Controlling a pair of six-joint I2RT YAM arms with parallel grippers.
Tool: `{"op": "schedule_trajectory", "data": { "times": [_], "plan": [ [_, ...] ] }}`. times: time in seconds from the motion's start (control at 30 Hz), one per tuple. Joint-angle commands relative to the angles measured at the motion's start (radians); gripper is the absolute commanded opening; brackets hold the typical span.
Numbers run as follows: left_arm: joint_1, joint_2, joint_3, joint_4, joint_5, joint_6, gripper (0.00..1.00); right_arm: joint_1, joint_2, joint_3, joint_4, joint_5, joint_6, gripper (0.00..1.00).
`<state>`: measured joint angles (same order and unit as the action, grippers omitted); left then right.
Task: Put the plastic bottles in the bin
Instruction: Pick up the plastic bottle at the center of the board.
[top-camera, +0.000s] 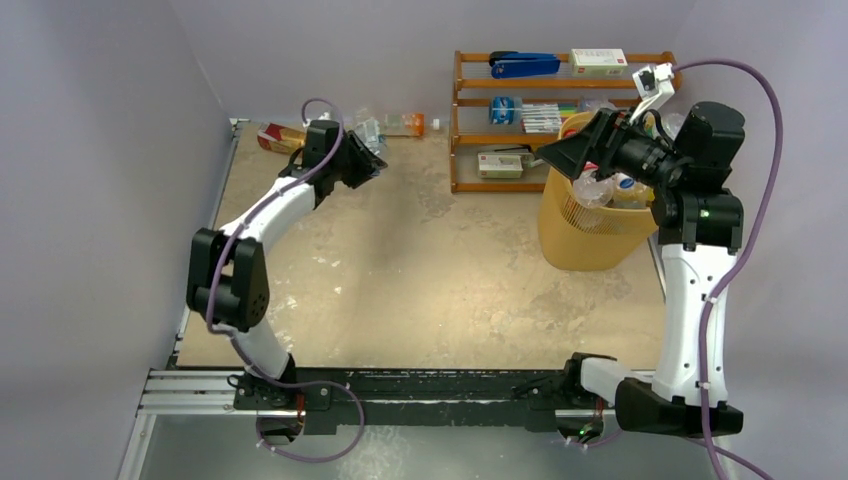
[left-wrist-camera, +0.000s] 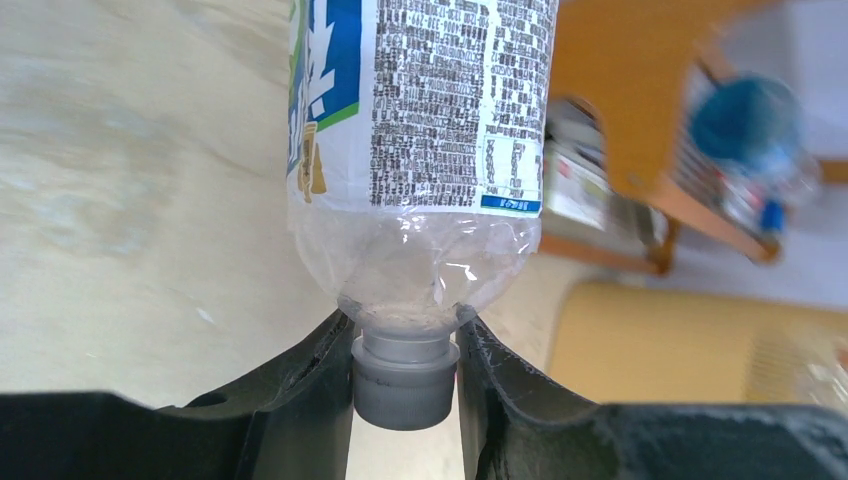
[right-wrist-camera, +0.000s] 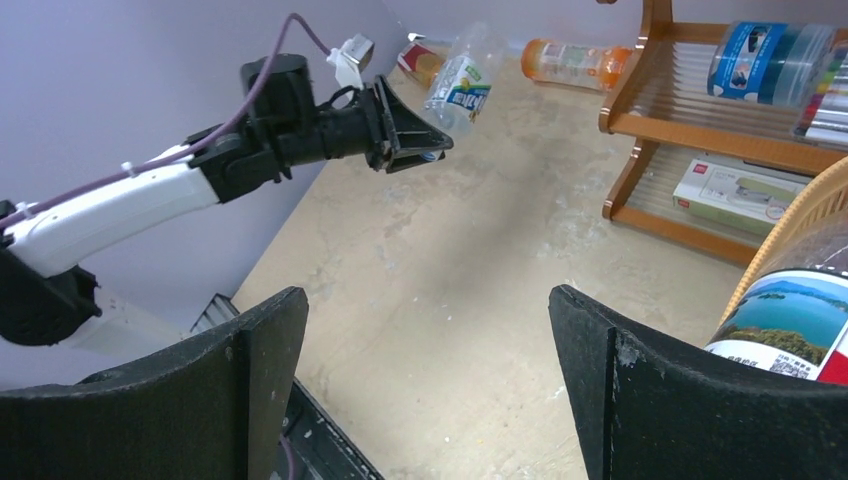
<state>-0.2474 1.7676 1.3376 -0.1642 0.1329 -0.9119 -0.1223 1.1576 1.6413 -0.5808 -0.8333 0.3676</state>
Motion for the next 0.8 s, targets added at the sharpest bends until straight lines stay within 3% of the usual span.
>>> {"op": "schedule_trajectory", "data": {
  "times": [0.0,0.33,0.53,0.77],
  "plan": [
    [-0.059,-0.146,-0.042,0.098,0.199,-0.013,0.21,0.006,-0.023,0.035,-0.004,-0.025,0.022,0.92],
    [-0.25,-0.252,-0.03,0.437,0.417,-0.245,0.22,0.005,0.001,0.069,-0.003,-0.035,0.097,0.94],
    [-0.355,-0.274,0.002,0.611,0.409,-0.38,0.24,0.006,0.02,0.076,0.066,-0.039,0.168,0.99],
    [-0.464,-0.27,0.004,0.757,0.359,-0.507,0.25,0.021,0.091,0.165,-0.024,0.05,0.08,1.0]
  ]
}}
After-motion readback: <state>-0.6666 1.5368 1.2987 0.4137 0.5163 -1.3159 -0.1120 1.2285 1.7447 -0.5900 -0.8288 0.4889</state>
